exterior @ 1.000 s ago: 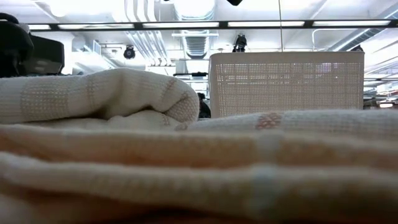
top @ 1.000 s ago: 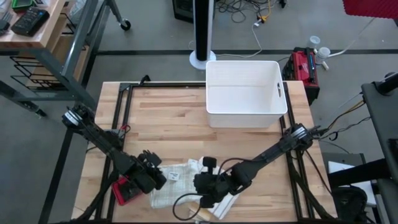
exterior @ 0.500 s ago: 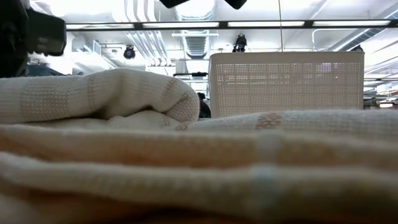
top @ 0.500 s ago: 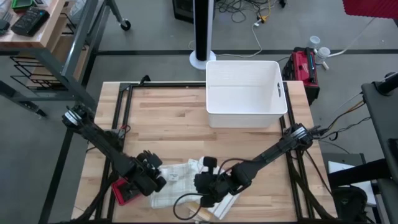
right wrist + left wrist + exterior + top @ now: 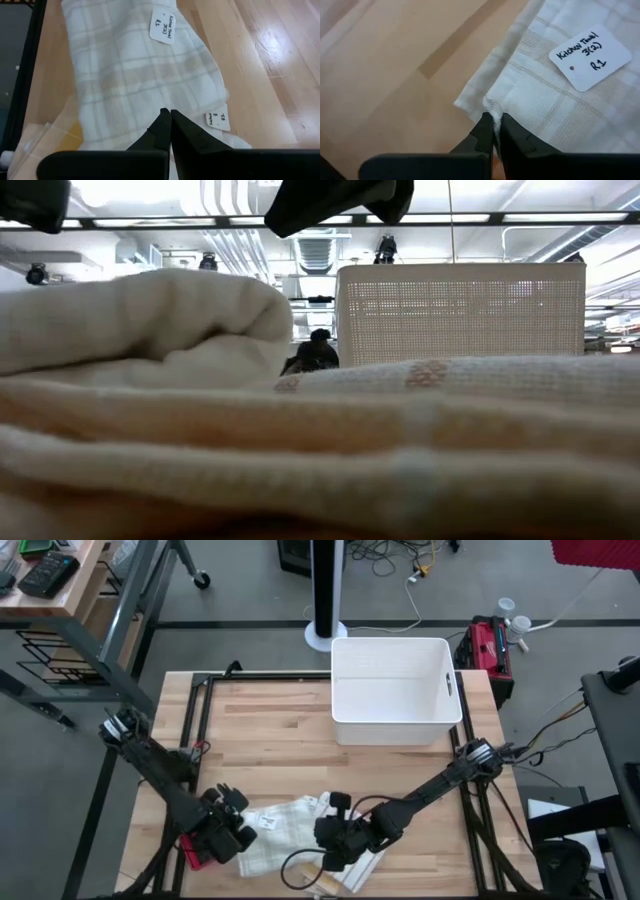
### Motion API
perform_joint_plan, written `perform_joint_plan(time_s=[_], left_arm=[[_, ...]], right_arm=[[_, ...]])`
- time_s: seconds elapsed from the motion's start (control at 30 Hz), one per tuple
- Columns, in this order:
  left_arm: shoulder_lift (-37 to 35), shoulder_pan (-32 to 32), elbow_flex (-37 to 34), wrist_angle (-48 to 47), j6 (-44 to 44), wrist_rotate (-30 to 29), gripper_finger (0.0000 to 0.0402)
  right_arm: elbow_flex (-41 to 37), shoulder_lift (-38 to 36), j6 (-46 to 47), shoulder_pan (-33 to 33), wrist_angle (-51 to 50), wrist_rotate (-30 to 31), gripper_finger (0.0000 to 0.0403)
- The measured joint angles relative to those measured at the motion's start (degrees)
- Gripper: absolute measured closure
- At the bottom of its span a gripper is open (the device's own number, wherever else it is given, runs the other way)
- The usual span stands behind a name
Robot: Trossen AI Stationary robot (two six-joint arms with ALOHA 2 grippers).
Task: Fold towel
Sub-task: Fold the light brown kitchen towel
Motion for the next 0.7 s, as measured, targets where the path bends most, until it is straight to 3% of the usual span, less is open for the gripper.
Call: perform_joint_plan(time_s=[0.23,0.47,0.7], left_arm=[[0.0,-2.0,-0.1,-4.0,-6.4,0.7,0.0395],[0.0,-2.3,0.9,-3.4,-6.4,0.1,0.0395],[0.0,-4.1,6.9,-5.2,-5.5,-0.2,0.0395]], right_arm=[[-0.1,0.0,0.0,0.0,0.9,-0.4,0.0401],[-4.8,0.0,0.0,-1.3,20.3,-4.9,0.0401],[-7.6,1.1,4.5,-4.5,23.9,-4.9,0.0401]])
